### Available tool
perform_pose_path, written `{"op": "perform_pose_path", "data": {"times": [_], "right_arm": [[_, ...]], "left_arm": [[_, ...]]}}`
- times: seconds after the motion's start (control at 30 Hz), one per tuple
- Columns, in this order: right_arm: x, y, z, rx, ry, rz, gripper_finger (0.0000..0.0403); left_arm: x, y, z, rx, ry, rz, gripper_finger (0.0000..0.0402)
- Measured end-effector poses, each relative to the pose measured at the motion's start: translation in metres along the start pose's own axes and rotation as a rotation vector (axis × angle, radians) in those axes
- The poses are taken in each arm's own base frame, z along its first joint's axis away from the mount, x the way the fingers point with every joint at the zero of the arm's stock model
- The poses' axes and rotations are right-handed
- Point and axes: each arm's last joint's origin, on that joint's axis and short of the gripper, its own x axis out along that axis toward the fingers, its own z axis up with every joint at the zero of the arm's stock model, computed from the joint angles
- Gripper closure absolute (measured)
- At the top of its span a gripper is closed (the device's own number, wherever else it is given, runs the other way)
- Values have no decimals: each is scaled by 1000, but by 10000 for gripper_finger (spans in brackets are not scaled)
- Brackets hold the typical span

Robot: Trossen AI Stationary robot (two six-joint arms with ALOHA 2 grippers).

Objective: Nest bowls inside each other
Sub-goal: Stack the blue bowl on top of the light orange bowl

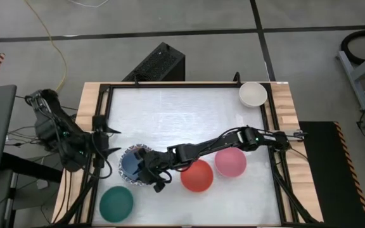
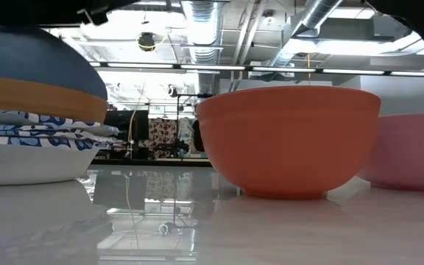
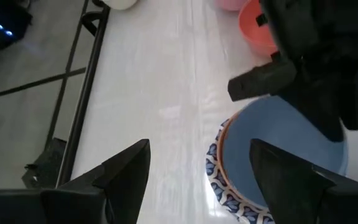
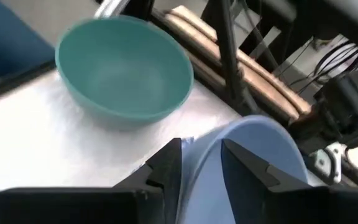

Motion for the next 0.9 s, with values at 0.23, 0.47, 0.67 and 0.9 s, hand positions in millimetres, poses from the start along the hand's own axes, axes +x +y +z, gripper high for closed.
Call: {"op": "perform_pose_path", "data": {"times": [0.23, 0.47, 0.67, 0.9], "right_arm": [[2, 4, 0, -4, -8, 13, 271], [3, 6, 0, -17, -7, 22, 272], [3, -1, -7, 45, 14, 37, 272], [3, 5, 0, 6, -33, 54, 272]], "left_arm": [[5, -7, 2, 28, 17, 6, 138], [6, -10, 3, 6, 37, -31, 138], [6, -10, 2, -7, 38, -30, 138], [6, -10, 3, -8, 37, -30, 138]]}}
